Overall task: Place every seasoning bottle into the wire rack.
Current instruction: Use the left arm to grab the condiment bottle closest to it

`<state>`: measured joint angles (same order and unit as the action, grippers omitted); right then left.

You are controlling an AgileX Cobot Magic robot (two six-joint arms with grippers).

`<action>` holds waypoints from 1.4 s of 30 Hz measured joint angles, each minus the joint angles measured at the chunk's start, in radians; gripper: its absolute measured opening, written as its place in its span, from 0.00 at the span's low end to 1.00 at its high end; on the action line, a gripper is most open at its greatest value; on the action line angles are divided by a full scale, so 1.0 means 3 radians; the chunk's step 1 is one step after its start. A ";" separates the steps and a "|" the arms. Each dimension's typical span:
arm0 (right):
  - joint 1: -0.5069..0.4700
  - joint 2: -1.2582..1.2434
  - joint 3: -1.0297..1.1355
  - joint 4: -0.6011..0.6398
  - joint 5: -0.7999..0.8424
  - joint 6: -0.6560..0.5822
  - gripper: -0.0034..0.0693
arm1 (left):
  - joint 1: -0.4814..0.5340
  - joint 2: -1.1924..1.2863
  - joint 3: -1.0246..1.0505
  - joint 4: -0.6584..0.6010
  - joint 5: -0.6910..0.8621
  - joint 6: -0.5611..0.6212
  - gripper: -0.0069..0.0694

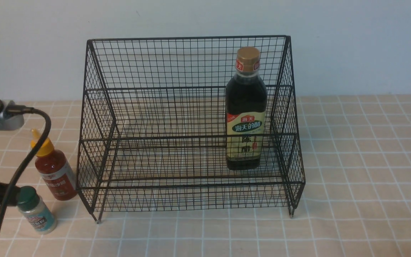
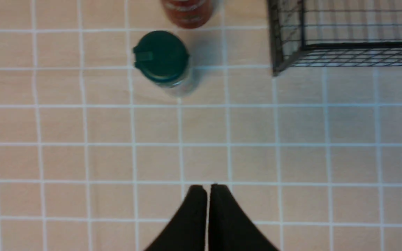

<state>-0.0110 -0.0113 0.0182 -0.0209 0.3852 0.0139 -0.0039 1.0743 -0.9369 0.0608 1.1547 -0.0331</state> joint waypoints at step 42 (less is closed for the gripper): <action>0.0000 0.0000 0.0000 0.0000 0.0000 0.0000 0.03 | 0.0524 0.1753 -0.0271 -0.0494 -0.0904 0.1108 0.79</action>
<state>-0.0110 -0.0113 0.0182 -0.0209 0.3852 0.0139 0.1534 1.6003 -1.0181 -0.0875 0.8835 0.2993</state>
